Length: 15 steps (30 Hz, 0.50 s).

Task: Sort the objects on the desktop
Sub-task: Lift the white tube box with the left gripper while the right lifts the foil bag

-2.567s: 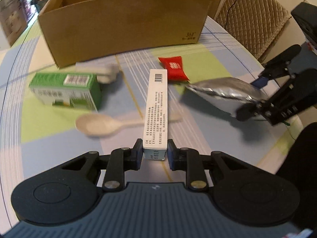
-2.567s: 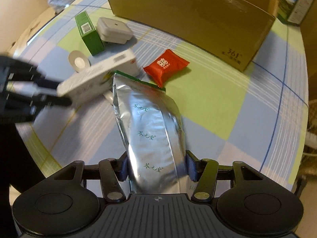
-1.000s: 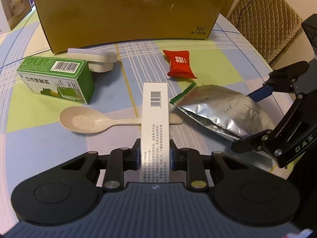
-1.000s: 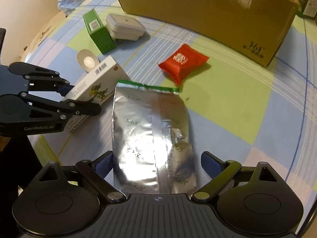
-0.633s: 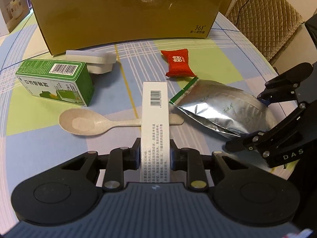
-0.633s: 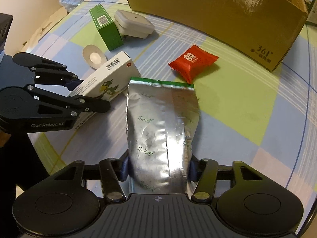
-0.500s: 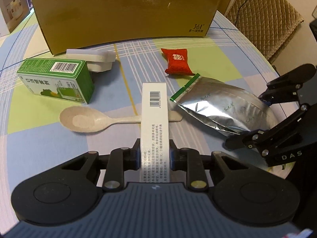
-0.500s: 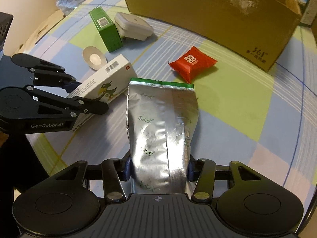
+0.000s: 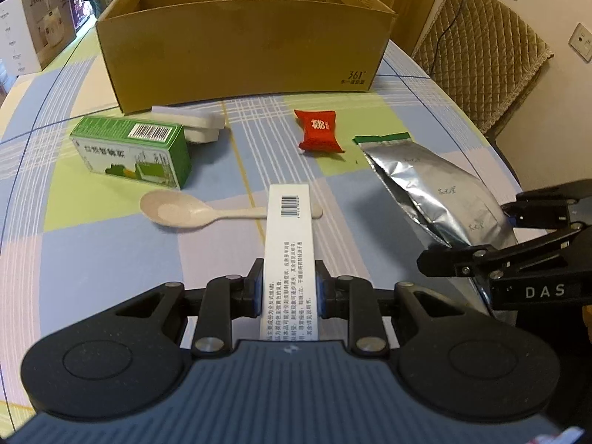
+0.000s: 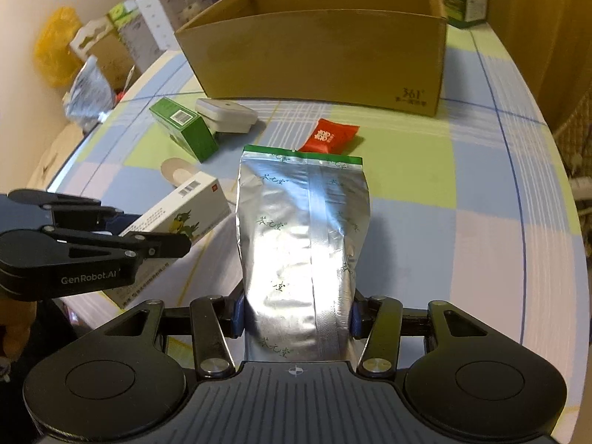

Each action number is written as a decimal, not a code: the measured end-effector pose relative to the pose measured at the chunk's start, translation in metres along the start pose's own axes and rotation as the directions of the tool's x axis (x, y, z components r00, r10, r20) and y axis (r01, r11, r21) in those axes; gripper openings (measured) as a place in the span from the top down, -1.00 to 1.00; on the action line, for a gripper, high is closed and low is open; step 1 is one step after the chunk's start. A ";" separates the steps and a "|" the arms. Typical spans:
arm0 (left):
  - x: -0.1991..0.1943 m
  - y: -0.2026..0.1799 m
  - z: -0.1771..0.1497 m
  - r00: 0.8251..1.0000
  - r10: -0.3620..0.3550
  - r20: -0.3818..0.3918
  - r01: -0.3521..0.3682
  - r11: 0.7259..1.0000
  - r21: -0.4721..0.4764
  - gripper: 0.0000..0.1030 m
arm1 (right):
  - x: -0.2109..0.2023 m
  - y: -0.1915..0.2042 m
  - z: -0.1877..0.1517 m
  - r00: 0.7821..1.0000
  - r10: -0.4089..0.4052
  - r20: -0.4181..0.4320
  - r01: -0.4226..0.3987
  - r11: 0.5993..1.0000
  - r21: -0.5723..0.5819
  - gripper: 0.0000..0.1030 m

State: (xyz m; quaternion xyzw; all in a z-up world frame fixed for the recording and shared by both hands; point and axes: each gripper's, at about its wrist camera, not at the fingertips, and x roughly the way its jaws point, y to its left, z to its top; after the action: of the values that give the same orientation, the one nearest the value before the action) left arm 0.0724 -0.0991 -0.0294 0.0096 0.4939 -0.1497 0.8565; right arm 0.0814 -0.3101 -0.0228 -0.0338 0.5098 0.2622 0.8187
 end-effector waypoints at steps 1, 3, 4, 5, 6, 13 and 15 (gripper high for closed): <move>-0.003 0.000 -0.002 1.000 0.000 0.002 0.000 1.000 -0.003 0.59 | -0.002 0.002 -0.002 1.000 -0.001 0.004 0.001 1.000 0.005 0.09; -0.009 0.001 -0.006 1.000 -0.004 0.010 0.004 1.000 -0.012 0.59 | -0.007 0.005 -0.006 1.000 -0.005 0.012 0.004 1.000 0.010 0.09; -0.013 0.001 -0.008 1.000 -0.004 0.017 0.004 1.000 -0.017 0.59 | -0.010 0.006 -0.007 1.000 -0.012 0.018 0.011 1.000 0.011 0.09; -0.017 0.001 -0.009 1.000 -0.001 0.023 0.002 1.000 -0.023 0.59 | -0.012 0.007 -0.008 0.999 -0.021 0.026 0.021 1.000 0.012 0.09; -0.021 0.001 -0.010 1.000 0.002 0.030 -0.001 1.000 -0.030 0.59 | -0.016 0.008 -0.010 0.999 -0.029 0.034 0.029 0.999 0.014 0.09; -0.044 -0.006 -0.015 0.997 0.013 0.072 -0.008 0.997 -0.081 0.59 | -0.037 0.015 -0.016 0.993 -0.071 0.092 0.068 0.997 0.042 0.09; -0.050 -0.008 -0.017 0.996 0.018 0.083 -0.011 0.997 -0.082 0.59 | -0.042 0.018 -0.017 0.991 -0.080 0.105 0.076 0.996 0.040 0.09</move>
State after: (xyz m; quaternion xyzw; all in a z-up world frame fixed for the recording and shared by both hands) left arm 0.0328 -0.0921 0.0054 -0.0283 0.4631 -0.1235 0.8772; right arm 0.0446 -0.3168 0.0088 -0.0249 0.4683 0.2223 0.8548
